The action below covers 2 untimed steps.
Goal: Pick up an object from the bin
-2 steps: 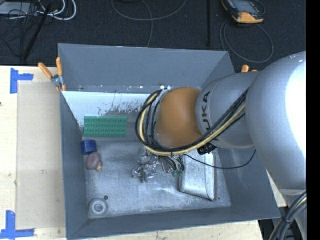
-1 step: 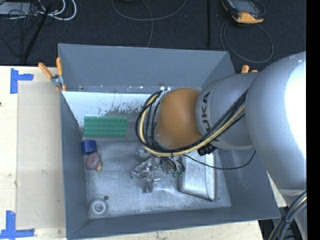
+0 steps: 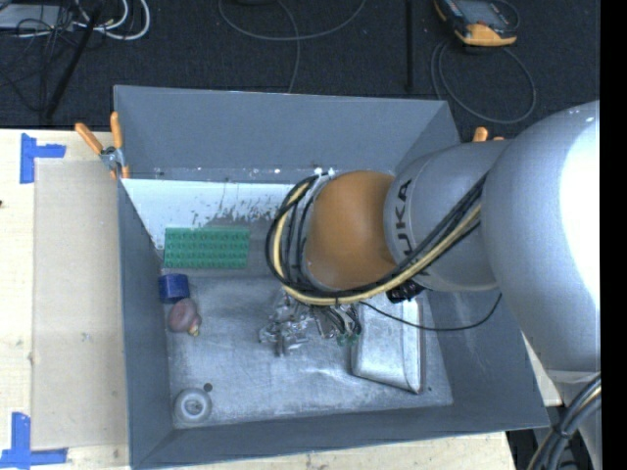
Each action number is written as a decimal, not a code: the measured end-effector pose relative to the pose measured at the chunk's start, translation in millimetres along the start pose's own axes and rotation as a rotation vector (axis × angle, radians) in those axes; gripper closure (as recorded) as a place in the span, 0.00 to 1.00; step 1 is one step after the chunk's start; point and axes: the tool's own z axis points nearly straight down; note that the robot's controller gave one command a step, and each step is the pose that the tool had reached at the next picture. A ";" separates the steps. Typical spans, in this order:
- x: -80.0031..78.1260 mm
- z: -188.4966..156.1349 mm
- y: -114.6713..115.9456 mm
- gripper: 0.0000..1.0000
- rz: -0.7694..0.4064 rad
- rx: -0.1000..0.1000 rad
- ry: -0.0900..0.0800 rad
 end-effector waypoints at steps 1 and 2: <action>19.3 -52.0 13.2 1.00 -0.349 0.000 0.008; 14.8 -137.1 31.2 1.00 -0.296 0.000 0.001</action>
Offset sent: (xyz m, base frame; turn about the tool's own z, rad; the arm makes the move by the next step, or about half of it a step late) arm -0.0219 0.0088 0.0511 -0.3473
